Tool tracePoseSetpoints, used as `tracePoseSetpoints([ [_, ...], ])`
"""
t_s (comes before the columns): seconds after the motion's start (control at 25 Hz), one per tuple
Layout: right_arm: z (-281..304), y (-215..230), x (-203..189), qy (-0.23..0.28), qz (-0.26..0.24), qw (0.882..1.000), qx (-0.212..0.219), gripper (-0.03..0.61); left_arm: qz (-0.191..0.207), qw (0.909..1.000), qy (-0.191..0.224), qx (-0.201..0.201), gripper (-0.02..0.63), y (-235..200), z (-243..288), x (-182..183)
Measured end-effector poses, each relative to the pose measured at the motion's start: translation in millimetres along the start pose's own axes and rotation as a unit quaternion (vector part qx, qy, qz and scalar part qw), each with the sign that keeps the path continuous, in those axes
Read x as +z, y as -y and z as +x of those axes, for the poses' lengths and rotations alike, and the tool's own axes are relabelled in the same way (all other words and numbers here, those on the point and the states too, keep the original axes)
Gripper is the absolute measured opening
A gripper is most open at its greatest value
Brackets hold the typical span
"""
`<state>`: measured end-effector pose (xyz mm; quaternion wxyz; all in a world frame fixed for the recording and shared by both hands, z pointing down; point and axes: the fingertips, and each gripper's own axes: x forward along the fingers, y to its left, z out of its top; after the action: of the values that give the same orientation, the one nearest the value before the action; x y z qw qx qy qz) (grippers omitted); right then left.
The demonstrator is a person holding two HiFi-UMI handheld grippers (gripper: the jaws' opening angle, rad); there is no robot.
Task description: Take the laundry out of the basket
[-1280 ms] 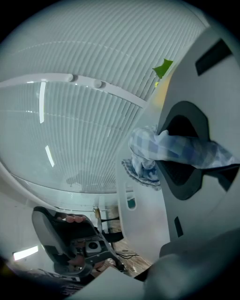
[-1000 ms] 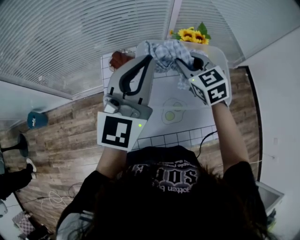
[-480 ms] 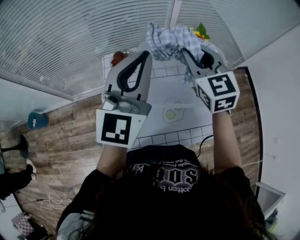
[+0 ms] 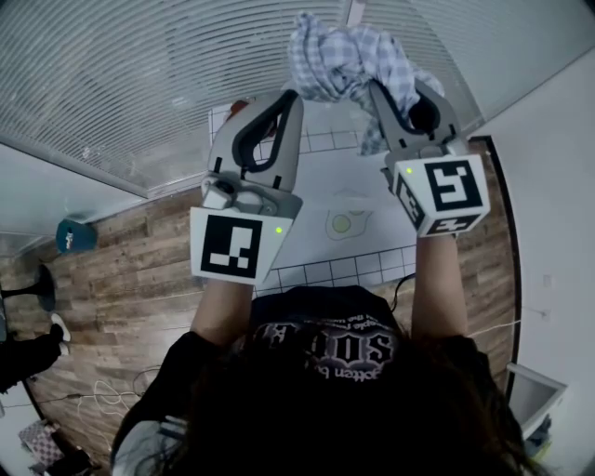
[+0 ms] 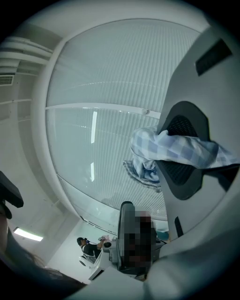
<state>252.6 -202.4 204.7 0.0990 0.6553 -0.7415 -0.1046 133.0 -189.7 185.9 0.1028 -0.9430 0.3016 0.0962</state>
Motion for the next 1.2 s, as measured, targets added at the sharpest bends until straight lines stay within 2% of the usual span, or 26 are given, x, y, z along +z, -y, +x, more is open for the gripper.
tracePoseSetpoints([
  [0.68,-26.5,-39.3,81.5,0.08,-0.031,0.996,-0.004,0.103,0.028,0.9989,0.016,0.033,0.001,-23.7,-47.6,38.7],
  [1.2,-26.6,-117.2,143.0,0.137,-0.045,0.988,0.058,0.103,0.051,0.9946,0.023,0.088,0.002,-58.8,-117.9,67.8],
])
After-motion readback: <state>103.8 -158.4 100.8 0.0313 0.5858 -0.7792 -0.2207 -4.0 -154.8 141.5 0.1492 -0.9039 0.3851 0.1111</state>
